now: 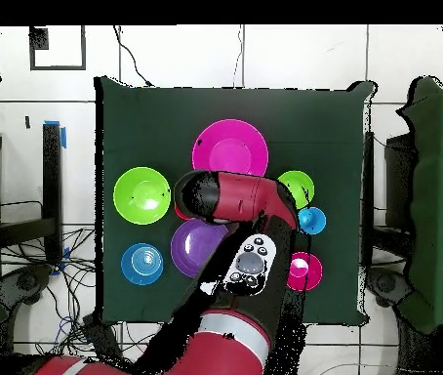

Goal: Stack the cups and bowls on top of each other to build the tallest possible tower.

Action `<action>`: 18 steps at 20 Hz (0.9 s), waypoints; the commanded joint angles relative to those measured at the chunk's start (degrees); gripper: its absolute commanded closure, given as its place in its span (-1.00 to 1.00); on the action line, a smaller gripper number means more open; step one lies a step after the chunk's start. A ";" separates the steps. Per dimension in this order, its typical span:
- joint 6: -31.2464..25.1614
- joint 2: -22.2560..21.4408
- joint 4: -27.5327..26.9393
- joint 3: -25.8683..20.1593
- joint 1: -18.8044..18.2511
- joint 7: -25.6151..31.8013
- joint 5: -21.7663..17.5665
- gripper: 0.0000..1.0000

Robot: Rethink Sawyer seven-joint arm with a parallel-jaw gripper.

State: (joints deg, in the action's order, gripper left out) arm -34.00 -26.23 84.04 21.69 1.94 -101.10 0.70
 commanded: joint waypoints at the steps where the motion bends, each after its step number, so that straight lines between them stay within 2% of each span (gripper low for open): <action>1: -5.36 -1.18 3.93 -8.13 -1.32 -7.27 3.29 -1.00; 6: -7.03 -2.40 5.10 -9.18 -1.40 -7.41 5.08 -1.00; 18: -12.88 -4.51 4.43 -7.83 1.45 -8.71 7.05 -1.00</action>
State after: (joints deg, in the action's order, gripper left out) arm -38.70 -30.28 86.39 20.58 1.81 -101.10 5.77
